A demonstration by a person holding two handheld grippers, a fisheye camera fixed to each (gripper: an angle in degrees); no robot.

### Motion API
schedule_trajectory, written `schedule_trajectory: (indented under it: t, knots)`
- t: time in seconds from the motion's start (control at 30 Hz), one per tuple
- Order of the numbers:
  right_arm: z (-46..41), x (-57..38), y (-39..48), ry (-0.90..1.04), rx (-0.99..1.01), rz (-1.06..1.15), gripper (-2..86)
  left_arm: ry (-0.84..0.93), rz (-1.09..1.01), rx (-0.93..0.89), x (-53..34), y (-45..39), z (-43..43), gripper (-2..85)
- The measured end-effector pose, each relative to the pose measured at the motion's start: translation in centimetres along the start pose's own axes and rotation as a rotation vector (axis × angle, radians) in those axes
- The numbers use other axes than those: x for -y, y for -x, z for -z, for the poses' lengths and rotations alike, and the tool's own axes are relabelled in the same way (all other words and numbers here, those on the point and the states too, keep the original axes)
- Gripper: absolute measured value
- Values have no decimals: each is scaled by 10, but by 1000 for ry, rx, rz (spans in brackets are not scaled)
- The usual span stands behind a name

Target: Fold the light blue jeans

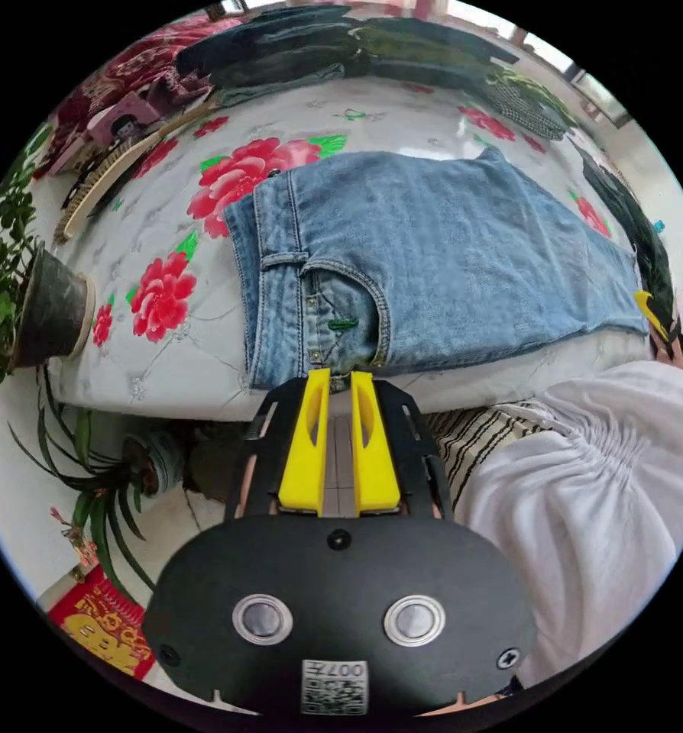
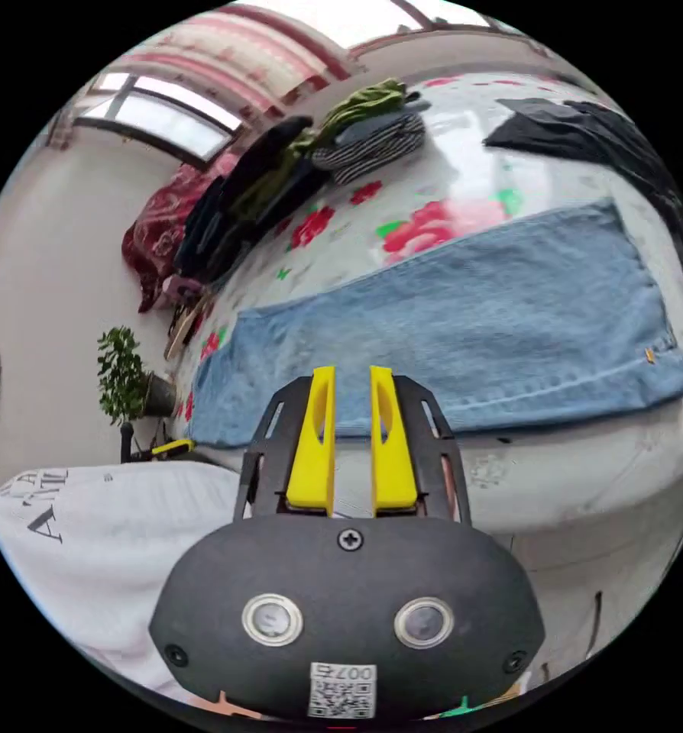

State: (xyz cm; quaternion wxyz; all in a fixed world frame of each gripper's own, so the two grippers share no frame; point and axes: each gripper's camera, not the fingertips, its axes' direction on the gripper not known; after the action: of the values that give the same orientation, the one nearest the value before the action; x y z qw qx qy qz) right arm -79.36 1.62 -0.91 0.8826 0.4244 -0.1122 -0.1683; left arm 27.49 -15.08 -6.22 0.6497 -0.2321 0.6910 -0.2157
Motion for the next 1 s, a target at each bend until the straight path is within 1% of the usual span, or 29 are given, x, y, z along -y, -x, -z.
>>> schedule_trajectory:
  t: [0.07,0.1,0.17,0.2,0.23,0.27,0.37,0.47,0.53,0.6,0.63,0.7,0.77,0.8,0.83,0.87,0.9,0.97,1.0]
  knots:
    - [73,-29,-76,-269,-77,-302,63,-96,186,-114,-27,27,8,46]
    - [89,-38,-94,-322,-97,-374,65,-123,234,-151,-35,35,9,44]
    - [136,-78,-154,-477,-135,-610,76,-205,439,-318,-68,66,4,50]
    - [142,-86,-165,-499,-136,-650,78,-226,482,-368,-76,73,1,56]
    - [149,-100,-185,-531,-123,-719,83,-260,570,-461,-92,87,-7,69]
    - [150,-109,-200,-555,-89,-765,86,-297,661,-534,-108,100,-18,83]
    - [140,-117,-219,-648,11,-802,86,-365,838,-677,-141,121,-51,110]
    - [133,-117,-223,-805,85,-822,65,-392,930,-752,-160,128,-77,123]
    - [130,-109,-227,-816,105,-856,44,-416,952,-768,-166,131,-88,131]
    - [128,-93,-232,-763,148,-898,22,-438,972,-772,-170,134,-98,134]
    - [133,-79,-230,-745,166,-880,12,-446,983,-767,-173,136,-105,135]
    - [148,-47,-207,-721,161,-723,5,-444,1015,-775,-177,139,-116,135]
    - [167,10,-140,-612,75,-381,1,-458,1039,-783,-185,143,-126,133]
    - [169,24,-117,-574,52,-280,0,-461,1041,-785,-187,144,-128,132]
    - [168,48,-69,-493,11,-74,-1,-465,1041,-788,-191,146,-132,131]
    - [159,64,-19,-410,-14,121,-1,-474,1045,-795,-195,148,-136,128]
    - [153,70,5,-369,-15,209,-2,-478,1049,-801,-197,149,-138,127]
    - [112,79,89,-202,25,512,-2,-499,1065,-820,-205,152,-147,123]
    - [99,78,107,-159,44,569,-2,-506,1069,-825,-206,152,-149,122]
